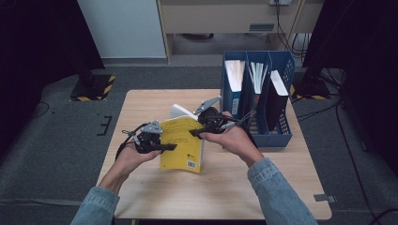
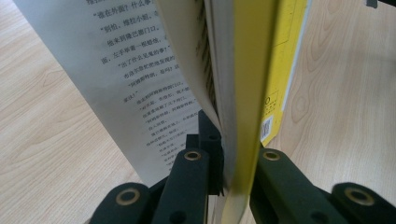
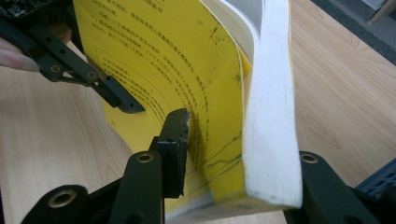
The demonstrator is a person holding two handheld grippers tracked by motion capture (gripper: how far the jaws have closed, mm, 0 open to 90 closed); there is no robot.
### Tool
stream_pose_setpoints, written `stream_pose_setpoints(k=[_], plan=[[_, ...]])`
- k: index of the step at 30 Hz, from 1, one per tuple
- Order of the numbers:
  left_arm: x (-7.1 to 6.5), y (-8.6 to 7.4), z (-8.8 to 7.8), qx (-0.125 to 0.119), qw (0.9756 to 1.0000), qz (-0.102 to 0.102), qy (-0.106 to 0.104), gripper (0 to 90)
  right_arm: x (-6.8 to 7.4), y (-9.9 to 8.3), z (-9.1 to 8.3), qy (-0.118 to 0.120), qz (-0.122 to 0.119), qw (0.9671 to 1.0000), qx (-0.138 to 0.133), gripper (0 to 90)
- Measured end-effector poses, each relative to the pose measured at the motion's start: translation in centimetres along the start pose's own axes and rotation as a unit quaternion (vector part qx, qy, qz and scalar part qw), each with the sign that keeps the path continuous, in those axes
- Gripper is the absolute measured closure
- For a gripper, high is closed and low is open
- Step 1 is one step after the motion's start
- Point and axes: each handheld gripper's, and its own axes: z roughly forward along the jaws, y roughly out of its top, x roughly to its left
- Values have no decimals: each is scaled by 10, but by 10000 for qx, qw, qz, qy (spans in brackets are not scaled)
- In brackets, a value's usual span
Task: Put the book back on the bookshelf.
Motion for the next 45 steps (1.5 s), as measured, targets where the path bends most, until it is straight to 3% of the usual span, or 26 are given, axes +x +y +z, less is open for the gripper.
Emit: stream_pose_setpoints(k=[2, 4, 9, 13, 15, 19, 23, 27, 33, 45], plan=[[-1, 0, 1, 6, 10000, 34, 10, 865, 1, 1, 0, 77, 72, 9999, 4, 552], [-1, 0, 1, 6, 10000, 33, 26, 864, 2, 2, -1, 2, -20, 10000, 60, 612], [2, -2, 2, -23, 10000, -59, 49, 854, 2, 1, -2, -23, 25, 10000, 5, 673], [6, -6, 4, 54, 9995, -190, 255, 798, 3, 4, -3, -6, 2, 10000, -67, 736], [8, -9, 6, -11, 9987, -278, 427, 713, 5, 5, -3, -23, -116, 9999, -51, 739], [7, -11, 7, -114, 9980, -369, 504, 656, 6, 7, -1, -65, -208, 9997, -104, 741], [7, -9, 8, -90, 9980, -338, 531, 664, 6, 6, -1, -84, -227, 9996, -132, 741], [7, -8, 8, -153, 9975, -436, 543, 655, 5, 5, -2, -106, -233, 9996, -143, 741], [7, -7, 9, -225, 9963, -503, 654, 560, 3, 6, -1, -201, -170, 9995, -164, 742], [8, -8, 2, -392, 9943, -582, 797, 520, 0, 4, -2, -279, -94, 9993, -237, 744]])
